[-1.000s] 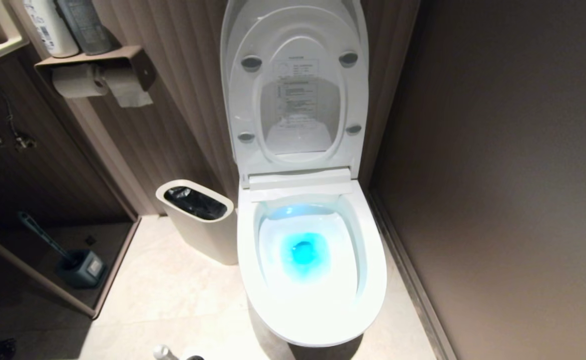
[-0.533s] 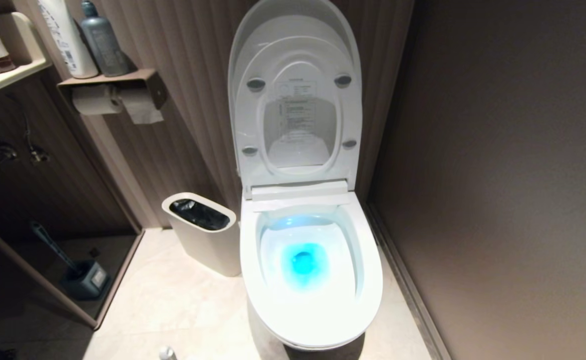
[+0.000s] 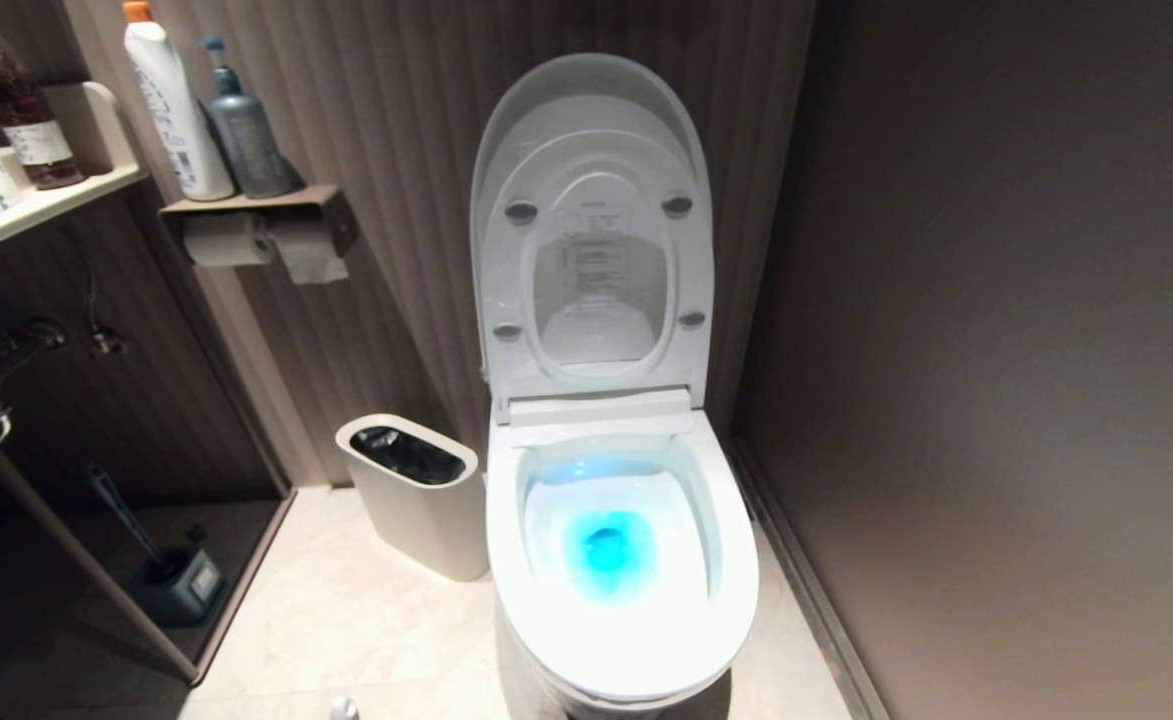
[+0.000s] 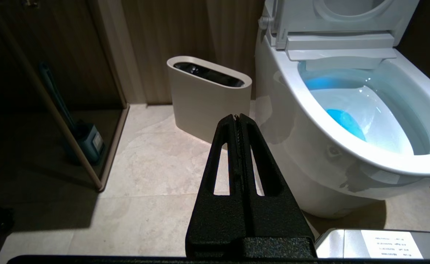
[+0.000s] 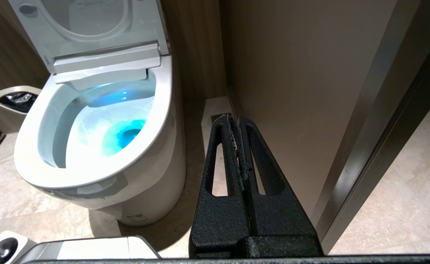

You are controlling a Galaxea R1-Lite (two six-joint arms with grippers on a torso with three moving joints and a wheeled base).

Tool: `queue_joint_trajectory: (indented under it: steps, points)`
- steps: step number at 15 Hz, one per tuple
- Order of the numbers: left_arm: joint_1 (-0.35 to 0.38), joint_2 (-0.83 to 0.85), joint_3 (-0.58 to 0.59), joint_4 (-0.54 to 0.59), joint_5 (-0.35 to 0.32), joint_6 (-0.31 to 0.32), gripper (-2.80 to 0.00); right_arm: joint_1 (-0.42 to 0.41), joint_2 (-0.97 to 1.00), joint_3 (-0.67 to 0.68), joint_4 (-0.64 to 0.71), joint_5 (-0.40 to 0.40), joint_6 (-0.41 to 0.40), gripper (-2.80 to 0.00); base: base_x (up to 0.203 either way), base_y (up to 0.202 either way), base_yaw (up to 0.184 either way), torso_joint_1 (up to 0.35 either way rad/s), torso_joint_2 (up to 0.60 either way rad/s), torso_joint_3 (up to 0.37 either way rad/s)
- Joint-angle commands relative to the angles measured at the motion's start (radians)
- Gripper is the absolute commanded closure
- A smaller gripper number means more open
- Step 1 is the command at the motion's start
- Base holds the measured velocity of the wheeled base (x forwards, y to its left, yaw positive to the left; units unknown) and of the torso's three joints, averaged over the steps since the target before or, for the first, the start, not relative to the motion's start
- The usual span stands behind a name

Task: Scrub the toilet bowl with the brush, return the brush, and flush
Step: Press the toilet flush button

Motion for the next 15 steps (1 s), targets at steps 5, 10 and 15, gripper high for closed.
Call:
queue_joint_trajectory:
  steps: [5,10,15]
  points:
    - [0.0,0.002,0.006,-0.001,0.001,0.008,0.0,0.0,0.0,0.0,0.0,0.0,0.0,0.0,0.0,0.0,0.0,0.002,0.0,0.042]
    - [0.0,0.002,0.006,-0.004,0.001,-0.005,0.0,0.0,0.0,0.0,0.0,0.0,0.0,0.0,0.0,0.0,0.0,0.003,0.0,0.04]
    - [0.0,0.002,0.006,-0.004,0.001,-0.005,0.0,0.0,0.0,0.0,0.0,0.0,0.001,0.0,0.0,0.0,0.0,0.0,0.0,0.007]
